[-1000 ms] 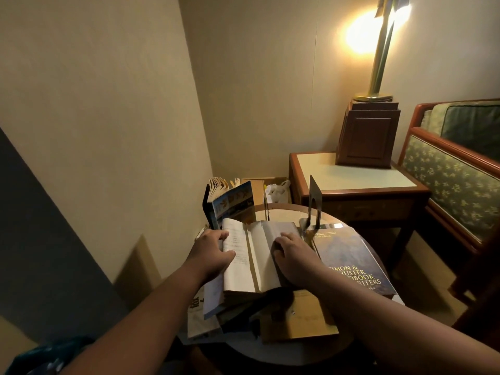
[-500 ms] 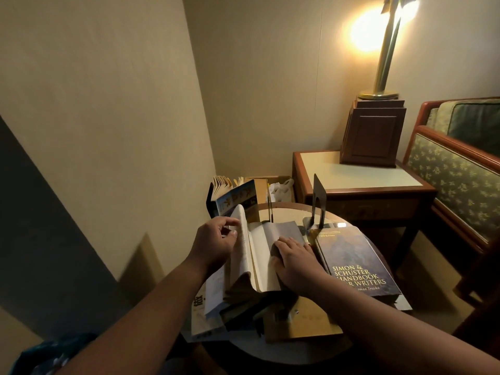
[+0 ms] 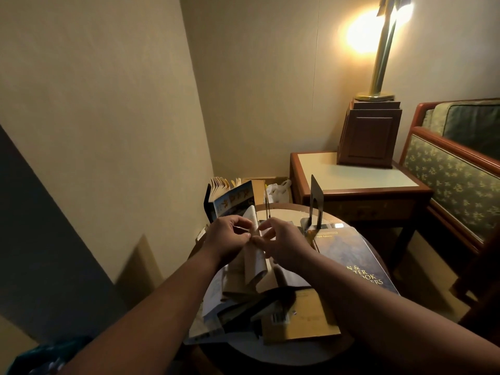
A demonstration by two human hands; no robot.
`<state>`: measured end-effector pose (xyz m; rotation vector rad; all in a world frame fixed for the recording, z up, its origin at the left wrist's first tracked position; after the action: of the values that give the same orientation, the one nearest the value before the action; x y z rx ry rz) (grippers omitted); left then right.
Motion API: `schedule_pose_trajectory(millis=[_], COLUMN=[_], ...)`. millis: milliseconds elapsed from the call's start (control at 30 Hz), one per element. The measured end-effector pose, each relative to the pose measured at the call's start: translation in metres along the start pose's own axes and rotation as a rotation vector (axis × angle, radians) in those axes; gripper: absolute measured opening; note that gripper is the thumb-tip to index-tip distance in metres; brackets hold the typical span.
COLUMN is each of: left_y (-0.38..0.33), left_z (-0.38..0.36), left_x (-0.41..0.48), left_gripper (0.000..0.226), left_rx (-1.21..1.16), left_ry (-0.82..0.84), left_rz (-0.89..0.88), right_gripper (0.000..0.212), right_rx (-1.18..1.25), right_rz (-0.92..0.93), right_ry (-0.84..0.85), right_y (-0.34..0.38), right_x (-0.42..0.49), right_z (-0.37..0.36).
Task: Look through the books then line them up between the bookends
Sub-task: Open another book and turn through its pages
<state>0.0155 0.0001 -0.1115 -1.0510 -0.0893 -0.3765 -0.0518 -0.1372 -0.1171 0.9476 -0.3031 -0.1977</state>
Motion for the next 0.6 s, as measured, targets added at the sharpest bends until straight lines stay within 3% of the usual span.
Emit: schedule_pose_trajectory(millis=[100, 233, 367, 600], left_y=[0.003, 0.003, 0.004, 0.017], left_z=[-0.006, -0.009, 0.004, 0.019], left_x=[0.002, 0.001, -0.001, -0.012], left_gripper=[0.021, 0.021, 0.019, 0.027], left_rx=[-0.036, -0.077, 0.016, 0.254], left_ry=[0.002, -0.006, -0.069, -0.108], left_rz=[0.025, 0.024, -0.079, -0.256], right_gripper=[0.034, 0.032, 0.033, 0.033], right_rx=[0.057, -0.071, -0.237, -0.485], right_rz=[-0.088, -0.025, 0.005, 0.259], right_ry=[-0.017, -0.147, -0.152, -0.087], right_y=[-0.001, -0.001, -0.005, 0.008], right_x=[-0.001, 0.001, 0.001, -0.009], right_z=[-0.002, 0.006, 0.006, -0.009])
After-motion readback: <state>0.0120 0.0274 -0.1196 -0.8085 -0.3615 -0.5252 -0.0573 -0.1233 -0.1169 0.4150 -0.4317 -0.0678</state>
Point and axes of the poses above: each hand's wrist, its own x-axis towards the middle knuckle, its own z-axis out of the back of the hand, y = z × x, the point moved 8 cm from there along x, towards the middle knuckle, and after that the axes turned 11 degrees about -y, right-handed, at the moved point
